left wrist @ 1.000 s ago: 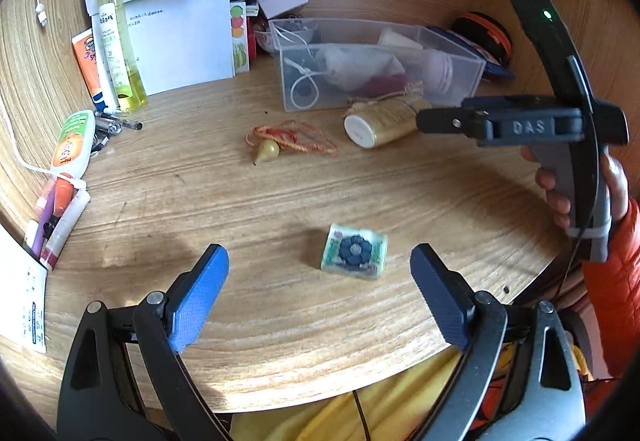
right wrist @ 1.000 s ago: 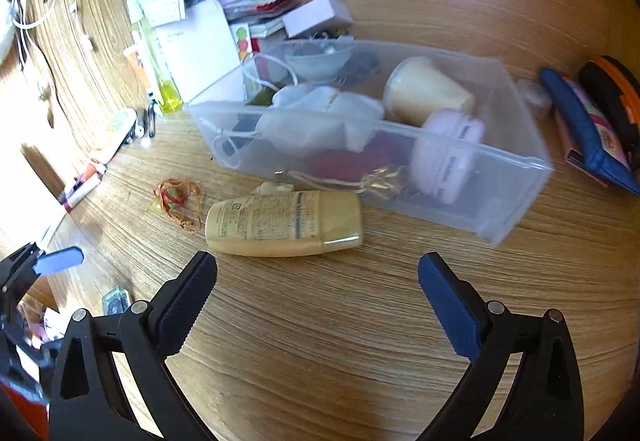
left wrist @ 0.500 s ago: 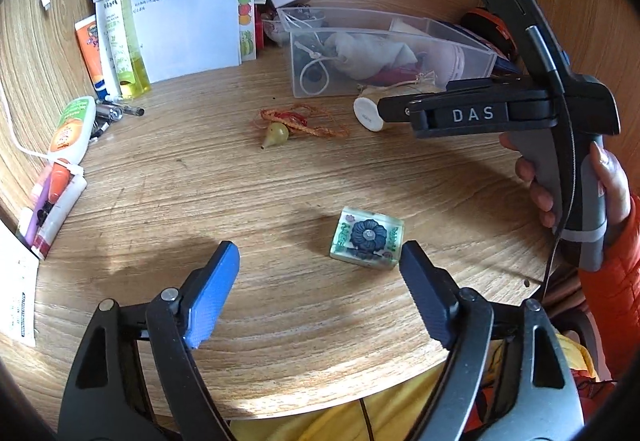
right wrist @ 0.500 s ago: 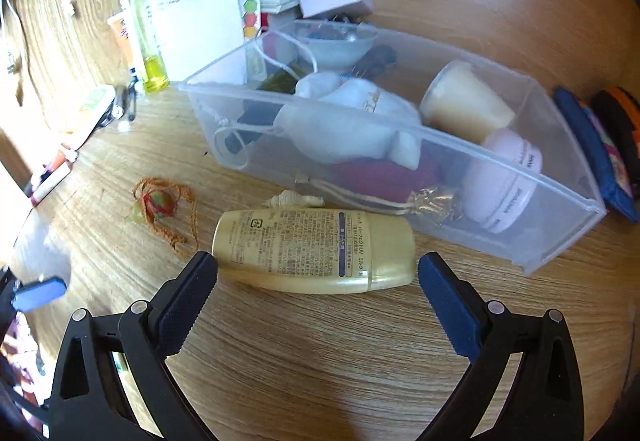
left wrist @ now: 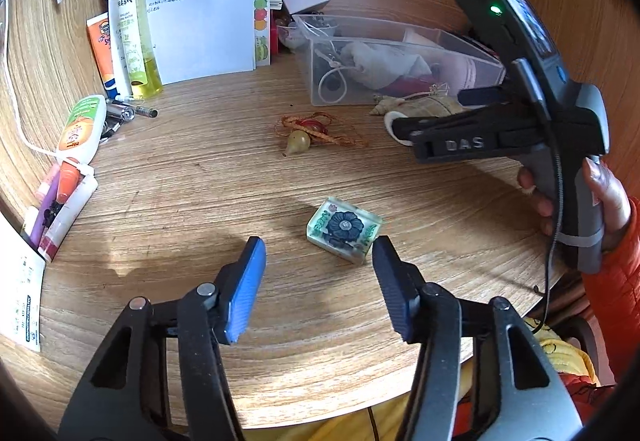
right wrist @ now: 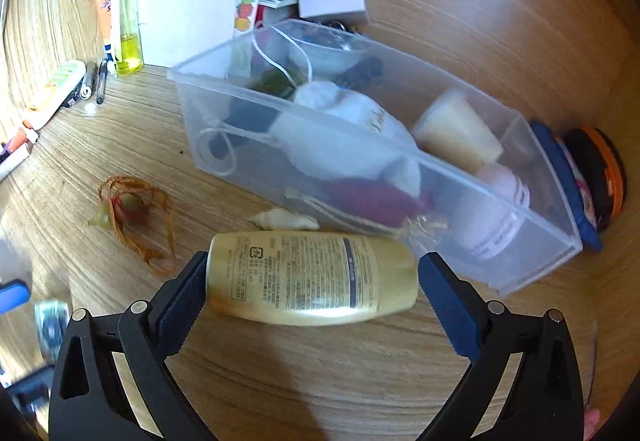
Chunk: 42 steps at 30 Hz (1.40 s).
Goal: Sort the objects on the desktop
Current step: 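Move the right tool to the yellow sunscreen bottle while the left tool reaches the green keychain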
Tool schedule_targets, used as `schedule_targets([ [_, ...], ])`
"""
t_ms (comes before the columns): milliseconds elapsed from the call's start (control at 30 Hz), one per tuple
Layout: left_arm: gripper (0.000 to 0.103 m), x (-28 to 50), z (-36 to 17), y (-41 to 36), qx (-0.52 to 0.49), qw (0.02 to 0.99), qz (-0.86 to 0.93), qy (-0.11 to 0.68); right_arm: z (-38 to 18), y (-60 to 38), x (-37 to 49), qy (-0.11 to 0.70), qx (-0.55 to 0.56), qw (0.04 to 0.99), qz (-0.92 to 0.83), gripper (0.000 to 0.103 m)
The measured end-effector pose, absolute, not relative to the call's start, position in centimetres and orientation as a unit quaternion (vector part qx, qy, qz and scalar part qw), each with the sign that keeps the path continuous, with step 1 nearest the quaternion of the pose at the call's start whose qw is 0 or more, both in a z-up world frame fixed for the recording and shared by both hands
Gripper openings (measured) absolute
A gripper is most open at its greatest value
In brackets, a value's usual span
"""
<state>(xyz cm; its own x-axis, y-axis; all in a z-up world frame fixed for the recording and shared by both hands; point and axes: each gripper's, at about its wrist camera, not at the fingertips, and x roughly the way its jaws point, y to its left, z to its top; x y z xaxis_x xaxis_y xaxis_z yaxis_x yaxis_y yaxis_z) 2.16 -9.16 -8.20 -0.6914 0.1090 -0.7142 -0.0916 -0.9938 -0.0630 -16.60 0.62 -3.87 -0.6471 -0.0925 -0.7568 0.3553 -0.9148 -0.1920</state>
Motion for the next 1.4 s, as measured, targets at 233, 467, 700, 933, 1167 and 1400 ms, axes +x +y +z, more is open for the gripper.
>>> schedule_targets([
  [233,0.031,1.4,-8.1,-8.8,-0.390,0.070,0.918,-0.019,-3.6,5.7,-16.6,0.125,0.433,0.118,-0.885,0.101],
  [467,0.031,0.9,-8.0,-7.8,-0.391,0.079,0.917,-0.017,-2.6,8.8,-17.0,0.010,0.454,0.177,-0.873,0.101],
  [700,0.031,0.9,-7.9,-7.5,-0.389,0.073,0.918,-0.015,-2.3,6.5,-17.6,0.031,0.441,0.146,-0.885,0.103],
  [933,0.031,1.1,-6.6,-7.8,-0.367,0.076,0.927,-0.018,-3.3,6.2,-18.1,-0.056,0.470,0.077,-0.878,0.103],
  [1167,0.031,2.0,-6.8,-8.0,-0.364,0.082,0.928,-0.012,-4.1,4.1,-18.9,-0.030,0.480,-0.003,-0.877,0.103],
  [1400,0.034,1.9,-8.3,-7.3,-0.381,0.100,0.919,-0.002,-4.7,3.6,-18.7,0.002,0.479,0.000,-0.878,0.103],
])
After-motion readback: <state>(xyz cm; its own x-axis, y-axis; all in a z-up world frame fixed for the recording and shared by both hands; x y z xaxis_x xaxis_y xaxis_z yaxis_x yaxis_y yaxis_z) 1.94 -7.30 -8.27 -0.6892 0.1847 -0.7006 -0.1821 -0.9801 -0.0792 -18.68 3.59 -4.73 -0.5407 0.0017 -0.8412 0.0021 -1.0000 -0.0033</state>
